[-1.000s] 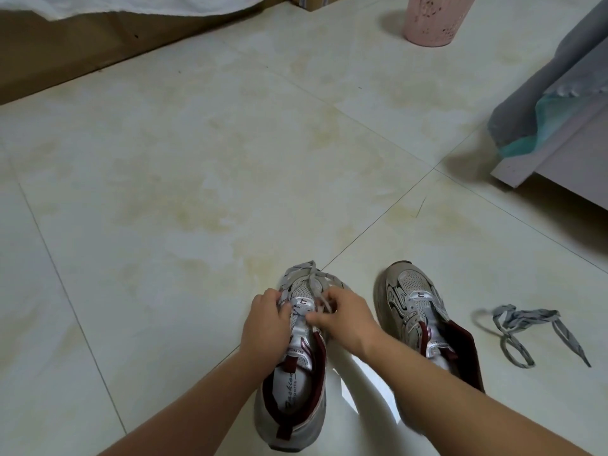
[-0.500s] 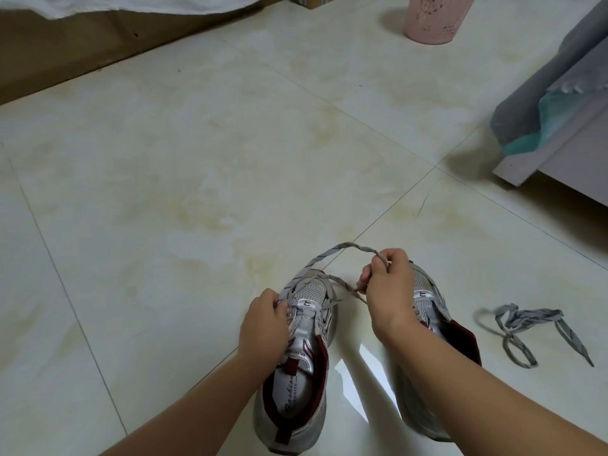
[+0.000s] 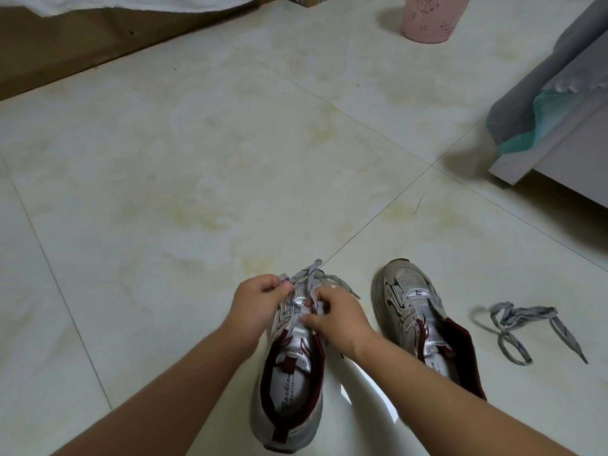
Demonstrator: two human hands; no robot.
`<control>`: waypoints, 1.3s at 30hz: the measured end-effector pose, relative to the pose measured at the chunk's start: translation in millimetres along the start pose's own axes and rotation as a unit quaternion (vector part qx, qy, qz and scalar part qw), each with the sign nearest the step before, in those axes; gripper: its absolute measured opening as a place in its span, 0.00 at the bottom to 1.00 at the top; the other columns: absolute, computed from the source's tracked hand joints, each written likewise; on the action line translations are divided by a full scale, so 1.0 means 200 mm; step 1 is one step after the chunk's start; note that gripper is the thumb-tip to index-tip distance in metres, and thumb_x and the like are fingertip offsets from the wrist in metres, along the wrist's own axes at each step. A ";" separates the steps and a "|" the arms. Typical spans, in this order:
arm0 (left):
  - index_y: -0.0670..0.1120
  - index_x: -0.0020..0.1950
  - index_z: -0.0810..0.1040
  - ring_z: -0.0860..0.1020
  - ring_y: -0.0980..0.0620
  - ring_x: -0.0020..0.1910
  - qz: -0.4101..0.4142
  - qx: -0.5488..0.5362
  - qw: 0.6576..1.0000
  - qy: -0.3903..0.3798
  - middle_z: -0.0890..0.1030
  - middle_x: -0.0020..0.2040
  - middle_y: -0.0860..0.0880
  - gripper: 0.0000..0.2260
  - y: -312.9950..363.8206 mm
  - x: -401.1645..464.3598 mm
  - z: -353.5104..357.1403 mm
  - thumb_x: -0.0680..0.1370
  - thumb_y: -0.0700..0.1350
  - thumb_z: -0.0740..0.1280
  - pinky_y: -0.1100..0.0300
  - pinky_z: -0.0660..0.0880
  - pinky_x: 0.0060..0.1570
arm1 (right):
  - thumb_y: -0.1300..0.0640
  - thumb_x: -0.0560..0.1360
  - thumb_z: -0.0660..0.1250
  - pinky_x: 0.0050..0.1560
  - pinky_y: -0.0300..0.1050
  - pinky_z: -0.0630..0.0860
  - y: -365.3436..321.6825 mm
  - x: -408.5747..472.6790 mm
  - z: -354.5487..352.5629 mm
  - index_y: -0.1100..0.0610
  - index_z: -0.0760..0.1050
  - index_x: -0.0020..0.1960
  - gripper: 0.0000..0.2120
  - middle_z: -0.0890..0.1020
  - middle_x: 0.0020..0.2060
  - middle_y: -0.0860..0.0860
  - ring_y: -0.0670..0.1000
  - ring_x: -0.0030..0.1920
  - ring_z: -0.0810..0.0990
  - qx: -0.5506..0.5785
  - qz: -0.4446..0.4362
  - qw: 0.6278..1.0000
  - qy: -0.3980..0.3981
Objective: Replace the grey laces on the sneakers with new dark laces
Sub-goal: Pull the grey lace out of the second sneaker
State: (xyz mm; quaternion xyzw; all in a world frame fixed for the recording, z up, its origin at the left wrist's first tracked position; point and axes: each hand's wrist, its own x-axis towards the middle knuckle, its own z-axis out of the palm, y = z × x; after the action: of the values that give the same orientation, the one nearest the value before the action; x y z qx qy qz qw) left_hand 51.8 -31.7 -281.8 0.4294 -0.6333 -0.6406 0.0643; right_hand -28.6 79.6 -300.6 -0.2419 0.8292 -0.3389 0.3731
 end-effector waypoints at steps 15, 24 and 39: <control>0.48 0.39 0.72 0.69 0.55 0.25 0.123 0.008 0.992 0.033 0.76 0.33 0.49 0.09 0.32 0.05 -0.13 0.79 0.41 0.60 0.64 0.65 0.27 | 0.59 0.68 0.73 0.38 0.40 0.67 0.03 0.03 0.02 0.47 0.66 0.33 0.17 0.75 0.43 0.54 0.50 0.38 0.72 -0.004 0.002 1.000 -0.001; 0.42 0.42 0.77 0.73 0.48 0.40 0.083 0.501 0.860 -0.046 0.72 0.34 0.50 0.11 -0.01 0.08 -0.08 0.72 0.50 0.70 0.58 0.63 0.35 | 0.58 0.68 0.73 0.49 0.42 0.72 0.06 0.05 0.05 0.46 0.71 0.40 0.12 0.77 0.51 0.58 0.53 0.46 0.76 0.007 0.006 1.000 -0.003; 0.44 0.44 0.70 0.78 0.51 0.36 0.007 -0.065 0.998 -0.015 0.78 0.39 0.45 0.07 0.17 0.08 -0.08 0.81 0.40 0.57 0.69 0.68 0.22 | 0.60 0.69 0.71 0.43 0.41 0.68 0.08 0.05 0.05 0.48 0.69 0.38 0.12 0.74 0.46 0.53 0.52 0.43 0.72 0.023 0.003 1.000 -0.003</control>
State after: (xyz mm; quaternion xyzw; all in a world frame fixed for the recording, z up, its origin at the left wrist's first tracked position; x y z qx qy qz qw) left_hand 36.3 -60.0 -256.3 0.4099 -0.5947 -0.6861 0.0869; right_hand -28.7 78.9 -321.4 -0.2317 0.8211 -0.3557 0.3816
